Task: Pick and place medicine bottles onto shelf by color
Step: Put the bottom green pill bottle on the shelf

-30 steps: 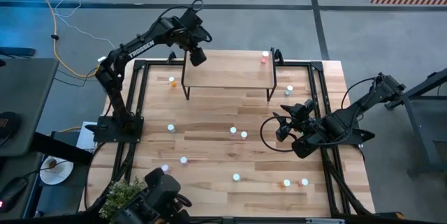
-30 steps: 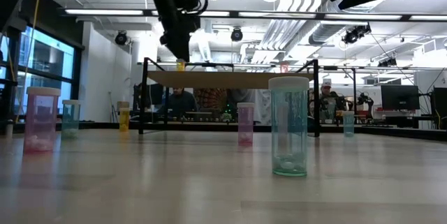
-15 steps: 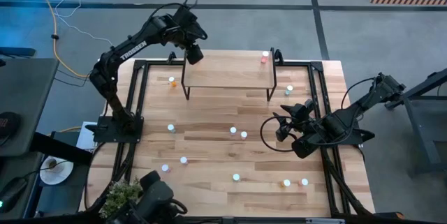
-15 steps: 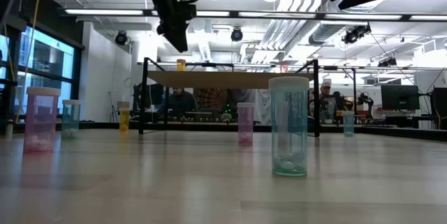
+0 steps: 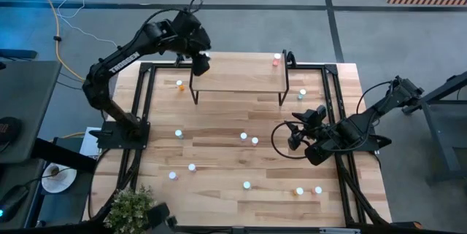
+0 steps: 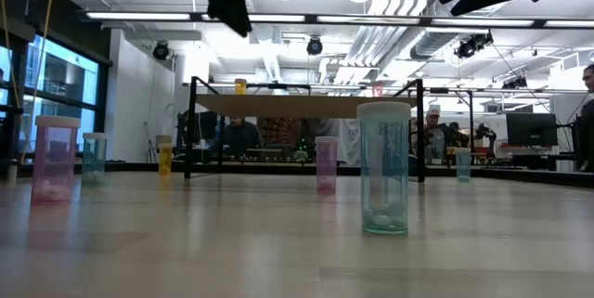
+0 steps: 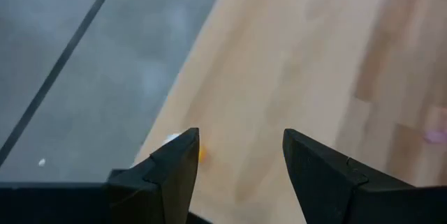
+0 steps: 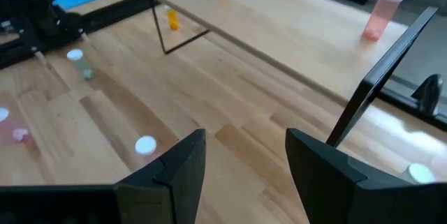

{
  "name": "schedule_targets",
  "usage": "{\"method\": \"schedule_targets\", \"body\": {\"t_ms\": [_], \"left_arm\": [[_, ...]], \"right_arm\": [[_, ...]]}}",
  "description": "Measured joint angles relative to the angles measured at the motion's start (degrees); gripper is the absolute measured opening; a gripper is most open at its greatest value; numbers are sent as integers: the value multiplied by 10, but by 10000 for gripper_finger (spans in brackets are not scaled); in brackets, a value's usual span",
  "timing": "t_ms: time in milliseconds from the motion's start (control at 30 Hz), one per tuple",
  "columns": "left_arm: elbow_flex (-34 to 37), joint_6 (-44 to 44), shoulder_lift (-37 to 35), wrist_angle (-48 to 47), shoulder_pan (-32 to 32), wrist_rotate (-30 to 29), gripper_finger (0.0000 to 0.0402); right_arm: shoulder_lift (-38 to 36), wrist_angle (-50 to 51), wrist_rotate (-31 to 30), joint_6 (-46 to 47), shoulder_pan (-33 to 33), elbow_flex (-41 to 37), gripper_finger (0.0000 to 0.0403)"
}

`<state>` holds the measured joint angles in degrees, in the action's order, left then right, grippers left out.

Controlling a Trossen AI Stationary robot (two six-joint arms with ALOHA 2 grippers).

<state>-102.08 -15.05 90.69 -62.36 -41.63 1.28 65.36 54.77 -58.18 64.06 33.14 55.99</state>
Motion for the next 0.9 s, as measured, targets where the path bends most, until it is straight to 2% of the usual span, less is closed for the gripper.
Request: {"method": "schedule_targets", "body": {"t_ms": [133, 267, 467, 700, 900], "left_arm": [[2, 7, -20, -12, 44, 2, 198], [41, 27, -56, -8, 90, 4, 198], [125, 77, -123, 15, 169, 4, 198], [210, 139, -190, 90, 261, -10, 198], [289, 179, -221, 139, 342, -85, 198]], "right_arm": [[0, 0, 11, 0, 0, 0, 190], [0, 0, 22, 0, 0, 0, 190], [0, -18, 91, -5, 0, 0, 190], [0, -94, 154, -72, 0, 0, 190], [12, -119, 173, -104, 15, 0, 190]]}}
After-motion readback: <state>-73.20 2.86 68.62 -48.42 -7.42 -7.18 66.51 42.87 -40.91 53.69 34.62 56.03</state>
